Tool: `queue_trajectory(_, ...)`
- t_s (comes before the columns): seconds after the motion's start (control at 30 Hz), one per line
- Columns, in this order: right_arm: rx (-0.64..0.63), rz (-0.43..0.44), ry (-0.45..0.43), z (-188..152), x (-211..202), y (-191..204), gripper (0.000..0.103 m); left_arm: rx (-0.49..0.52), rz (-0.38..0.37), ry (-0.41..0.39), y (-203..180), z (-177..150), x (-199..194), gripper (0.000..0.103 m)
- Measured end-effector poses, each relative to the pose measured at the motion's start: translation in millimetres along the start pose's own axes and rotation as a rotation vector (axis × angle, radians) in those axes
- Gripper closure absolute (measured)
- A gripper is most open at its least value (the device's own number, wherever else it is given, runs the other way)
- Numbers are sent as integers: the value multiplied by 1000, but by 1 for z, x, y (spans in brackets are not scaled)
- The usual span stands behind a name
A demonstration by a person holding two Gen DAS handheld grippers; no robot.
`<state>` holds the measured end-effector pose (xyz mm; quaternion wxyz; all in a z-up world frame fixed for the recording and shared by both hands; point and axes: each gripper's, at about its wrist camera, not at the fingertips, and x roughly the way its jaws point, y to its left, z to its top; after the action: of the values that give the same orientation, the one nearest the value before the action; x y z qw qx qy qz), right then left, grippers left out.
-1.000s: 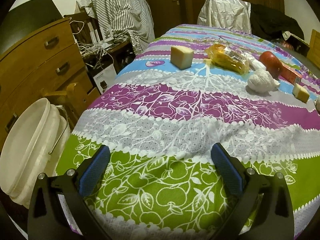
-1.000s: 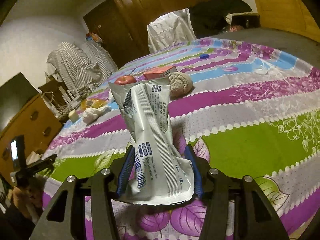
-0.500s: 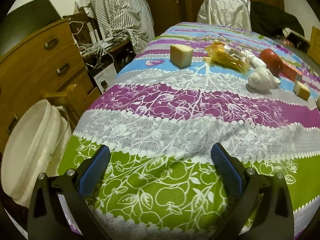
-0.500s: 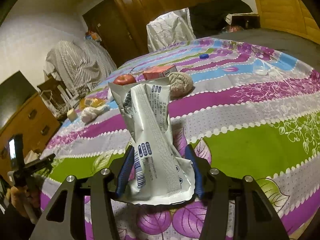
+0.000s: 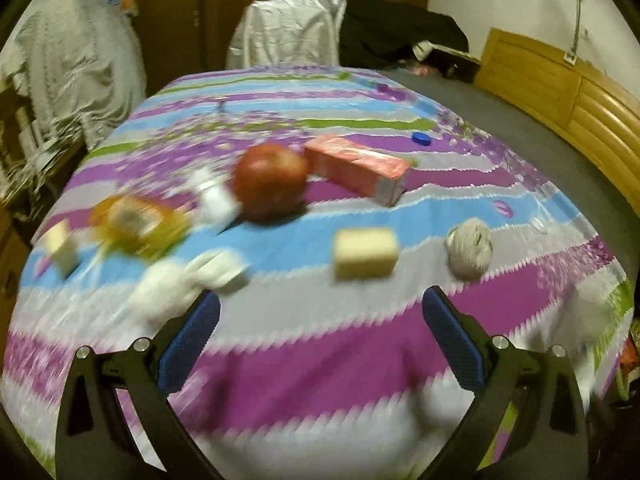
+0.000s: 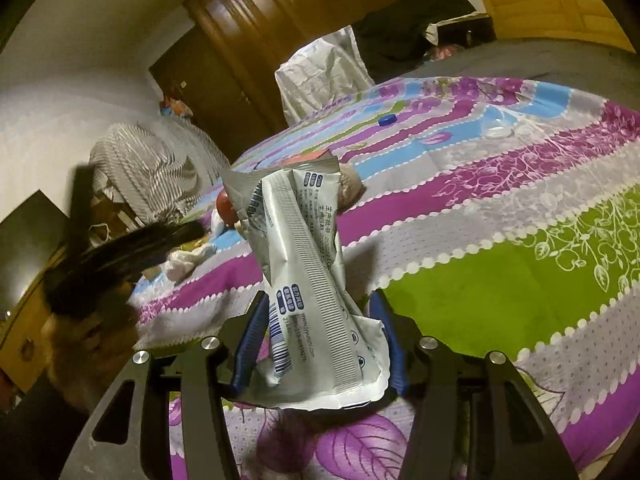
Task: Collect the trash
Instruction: 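Grasp the yellow sponge with the left tool while the right tool holds the sachet, then carry the sponge and sachet over the white bucket with both tools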
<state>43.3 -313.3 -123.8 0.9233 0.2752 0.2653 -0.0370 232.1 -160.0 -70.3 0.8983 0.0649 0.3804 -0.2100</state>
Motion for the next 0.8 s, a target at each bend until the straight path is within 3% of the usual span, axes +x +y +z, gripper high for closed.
queue_trajectory(0.17, 13, 10, -8, 1, 0, -5, 50, 7, 17, 104, -17, 21, 63, 8)
queue_trajectory(0.2, 15, 11, -9, 2, 0, -5, 50, -13, 7, 127, -18, 23, 71, 28)
queue_trajectory(0.23, 17, 11, -9, 2, 0, -6, 50, -24, -24, 158, -17, 23, 77, 43)
queue_trajectory(0.3, 18, 12, -10, 3, 0, -7, 50, -14, -60, 167, -16, 18, 73, 56)
queue_trajectory(0.53, 13, 7, -9, 2, -1, -6, 50, -7, -139, 94, 0, -45, -29, 57)
queue_trajectory(0.63, 4, 3, -8, 0, -3, -3, 50, -70, -107, 89, 29, -92, -76, 57)
queue_trajectory(0.73, -12, -3, -3, -1, -2, 1, 50, -143, -61, 123, 59, -125, -98, 57)
queue_trajectory(0.8, -26, -7, 3, -2, -1, 4, 50, -137, -12, 103, 71, -139, -113, 57)
